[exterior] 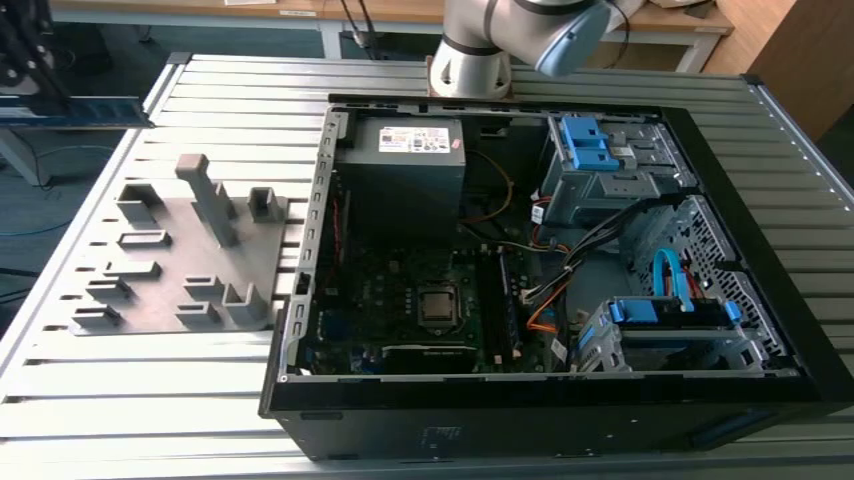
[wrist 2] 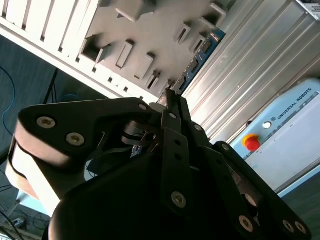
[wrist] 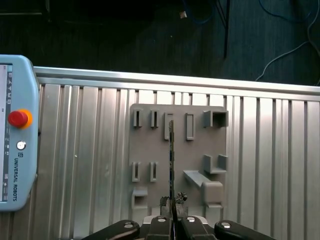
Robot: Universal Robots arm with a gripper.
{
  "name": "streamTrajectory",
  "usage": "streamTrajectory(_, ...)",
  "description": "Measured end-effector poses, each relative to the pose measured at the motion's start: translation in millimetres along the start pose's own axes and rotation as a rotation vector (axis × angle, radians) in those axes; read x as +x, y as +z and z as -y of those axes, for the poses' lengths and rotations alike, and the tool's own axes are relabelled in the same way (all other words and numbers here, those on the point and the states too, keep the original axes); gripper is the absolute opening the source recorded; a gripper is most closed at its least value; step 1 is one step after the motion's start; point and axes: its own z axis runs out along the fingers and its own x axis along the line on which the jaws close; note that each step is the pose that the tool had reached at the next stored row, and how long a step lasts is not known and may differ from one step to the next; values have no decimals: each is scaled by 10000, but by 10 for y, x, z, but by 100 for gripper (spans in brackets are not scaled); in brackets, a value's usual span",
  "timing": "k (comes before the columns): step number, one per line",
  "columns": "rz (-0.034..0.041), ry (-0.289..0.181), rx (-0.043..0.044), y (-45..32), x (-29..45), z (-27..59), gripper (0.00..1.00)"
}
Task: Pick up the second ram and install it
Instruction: 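Pick up the second ram and move it above second insertion slot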
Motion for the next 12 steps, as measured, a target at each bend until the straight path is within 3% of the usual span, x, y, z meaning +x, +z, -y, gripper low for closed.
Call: streamTrajectory(12,0,2,-24,31,19,463,13)
